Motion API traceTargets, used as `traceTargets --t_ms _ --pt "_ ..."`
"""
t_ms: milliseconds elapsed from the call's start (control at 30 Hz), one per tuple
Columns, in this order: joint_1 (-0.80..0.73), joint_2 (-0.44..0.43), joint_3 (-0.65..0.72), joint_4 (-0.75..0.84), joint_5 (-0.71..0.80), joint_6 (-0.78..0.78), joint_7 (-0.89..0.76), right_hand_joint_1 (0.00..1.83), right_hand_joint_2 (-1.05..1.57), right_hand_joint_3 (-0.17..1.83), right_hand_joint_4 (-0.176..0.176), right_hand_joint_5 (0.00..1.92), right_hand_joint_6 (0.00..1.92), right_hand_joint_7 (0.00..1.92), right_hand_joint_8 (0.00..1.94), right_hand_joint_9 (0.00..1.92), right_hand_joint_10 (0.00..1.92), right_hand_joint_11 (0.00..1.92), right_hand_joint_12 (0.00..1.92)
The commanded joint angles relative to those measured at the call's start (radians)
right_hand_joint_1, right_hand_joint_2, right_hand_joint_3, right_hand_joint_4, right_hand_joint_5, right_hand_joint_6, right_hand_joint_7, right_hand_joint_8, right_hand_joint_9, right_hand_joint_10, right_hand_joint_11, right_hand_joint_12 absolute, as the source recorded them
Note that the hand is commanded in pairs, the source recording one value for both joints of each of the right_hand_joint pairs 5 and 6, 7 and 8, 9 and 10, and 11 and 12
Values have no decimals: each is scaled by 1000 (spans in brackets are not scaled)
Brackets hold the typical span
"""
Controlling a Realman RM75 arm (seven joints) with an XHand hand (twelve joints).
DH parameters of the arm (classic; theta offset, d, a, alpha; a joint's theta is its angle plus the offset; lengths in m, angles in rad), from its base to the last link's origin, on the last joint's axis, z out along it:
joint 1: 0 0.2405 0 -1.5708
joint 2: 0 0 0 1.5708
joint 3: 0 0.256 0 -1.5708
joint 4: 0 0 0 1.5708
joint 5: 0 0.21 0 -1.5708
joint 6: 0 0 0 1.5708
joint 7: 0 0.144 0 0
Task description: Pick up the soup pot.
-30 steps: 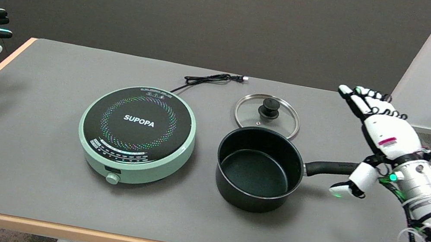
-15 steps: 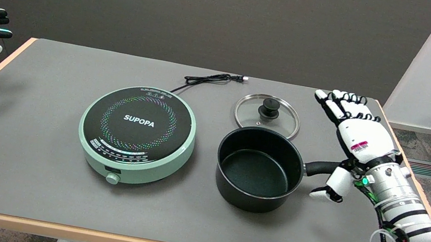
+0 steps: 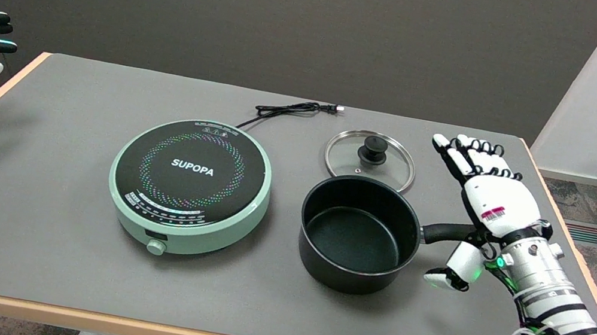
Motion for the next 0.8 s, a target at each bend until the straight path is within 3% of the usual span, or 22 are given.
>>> traceTargets --t_ms 33,233,800 --pt "-75 33 32 -3 163 -5 -59 1155 -661 1129 176 15 15 15 15 15 15 15 15" --pt "-82 57 11 -7 204 7 -62 1139 -673 1165 176 11 11 11 11 11 11 11 11" --pt "-64 18 -18 -16 195 5 -65 1162 -634 1170 176 25 25 25 25 25 25 25 25"
